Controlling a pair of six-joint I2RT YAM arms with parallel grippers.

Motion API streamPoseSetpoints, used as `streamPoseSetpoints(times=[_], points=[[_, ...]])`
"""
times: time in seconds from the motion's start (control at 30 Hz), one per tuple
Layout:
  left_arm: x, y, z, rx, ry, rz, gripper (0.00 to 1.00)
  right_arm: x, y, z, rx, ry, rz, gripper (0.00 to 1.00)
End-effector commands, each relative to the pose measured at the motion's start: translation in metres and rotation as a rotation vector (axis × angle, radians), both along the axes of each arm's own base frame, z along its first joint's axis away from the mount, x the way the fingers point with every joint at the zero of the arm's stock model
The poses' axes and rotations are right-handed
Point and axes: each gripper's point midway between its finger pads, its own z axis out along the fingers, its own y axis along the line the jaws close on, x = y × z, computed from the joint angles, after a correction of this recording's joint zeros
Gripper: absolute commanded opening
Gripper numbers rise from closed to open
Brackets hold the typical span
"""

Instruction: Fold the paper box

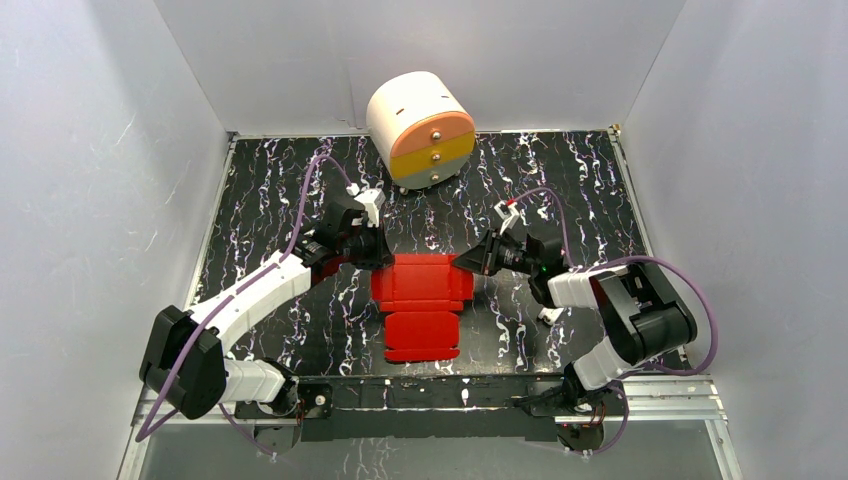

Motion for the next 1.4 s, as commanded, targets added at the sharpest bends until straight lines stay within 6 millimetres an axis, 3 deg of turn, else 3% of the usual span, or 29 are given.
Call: streamPoseSetpoints(times=[0.0,0.23,0.43,0.8,1.13,1.37], points=[[-0.003,-0.007,0.008,-0.044,0.003,-0.018,0.02,0.017,0.007,0.023,-0.025,-0.09,0.012,0.2],[-0.004,-0.01,0.001,-0.058,0.042,0.0,0.07,0.03,0.007,0.014,-0.243,-0.052,-0.032,0.15],[-0.001,-0.007,-0.008,-0.054,0.083,0.056,0.28,0.035,0.009,0.005,-0.411,-0.054,-0.047,0.14],[0.004,0.039,-0.022,-0.055,0.154,0.231,0.63,0.045,0.008,-0.024,-0.722,-0.039,-0.084,0.12],[-0.009,0.044,-0.038,-0.053,0.209,0.252,0.71,0.059,0.005,-0.055,-1.009,0.002,-0.135,0.11],[-0.024,0.041,-0.05,-0.081,0.271,0.246,0.71,0.065,0.016,-0.055,-1.001,-0.011,-0.145,0.12]])
